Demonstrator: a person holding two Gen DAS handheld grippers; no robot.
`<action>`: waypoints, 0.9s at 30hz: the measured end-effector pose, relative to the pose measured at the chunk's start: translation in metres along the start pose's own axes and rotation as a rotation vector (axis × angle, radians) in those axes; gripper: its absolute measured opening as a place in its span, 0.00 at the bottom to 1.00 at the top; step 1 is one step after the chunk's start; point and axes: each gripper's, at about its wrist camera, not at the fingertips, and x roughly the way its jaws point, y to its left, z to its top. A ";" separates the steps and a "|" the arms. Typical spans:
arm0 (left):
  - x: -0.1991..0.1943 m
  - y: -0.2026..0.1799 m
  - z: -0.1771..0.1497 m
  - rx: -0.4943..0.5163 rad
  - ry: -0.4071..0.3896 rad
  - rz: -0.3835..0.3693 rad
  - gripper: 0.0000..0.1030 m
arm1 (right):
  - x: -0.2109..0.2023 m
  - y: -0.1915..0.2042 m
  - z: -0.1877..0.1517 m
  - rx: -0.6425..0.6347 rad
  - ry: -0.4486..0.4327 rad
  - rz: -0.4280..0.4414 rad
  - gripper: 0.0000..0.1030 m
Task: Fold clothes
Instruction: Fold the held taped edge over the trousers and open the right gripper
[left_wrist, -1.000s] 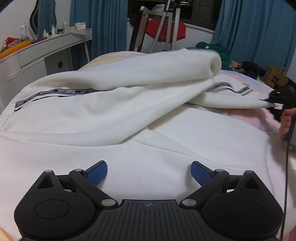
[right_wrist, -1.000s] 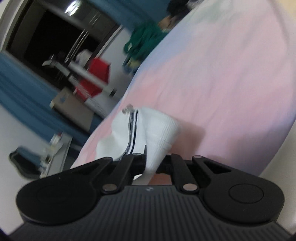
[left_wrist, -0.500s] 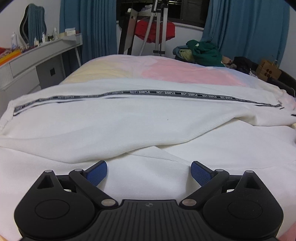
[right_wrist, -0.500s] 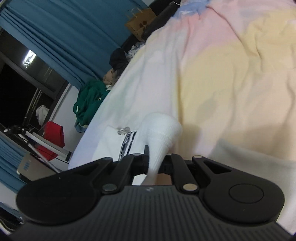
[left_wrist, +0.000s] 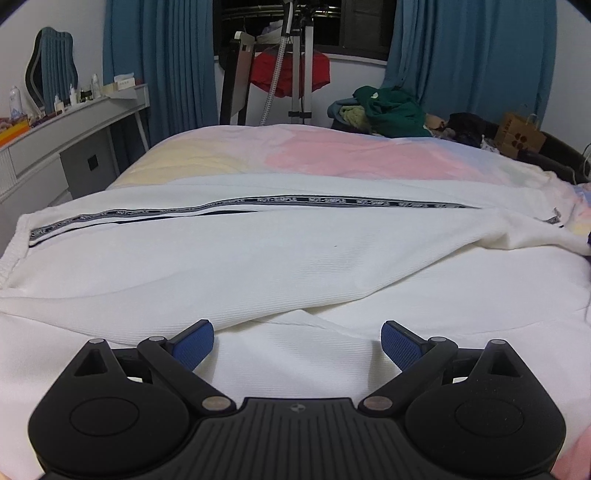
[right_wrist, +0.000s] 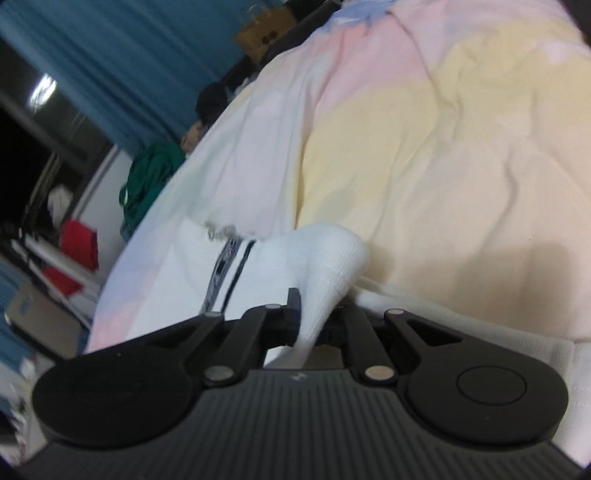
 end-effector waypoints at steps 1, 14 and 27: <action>-0.001 0.000 0.001 -0.004 0.001 -0.011 0.95 | -0.004 0.004 0.000 -0.029 0.003 -0.009 0.09; -0.064 -0.007 -0.006 0.043 -0.090 -0.102 0.97 | -0.143 0.056 -0.042 -0.333 0.004 0.049 0.78; -0.141 -0.002 -0.038 0.050 -0.167 -0.112 1.00 | -0.291 0.099 -0.170 -0.630 -0.005 0.309 0.78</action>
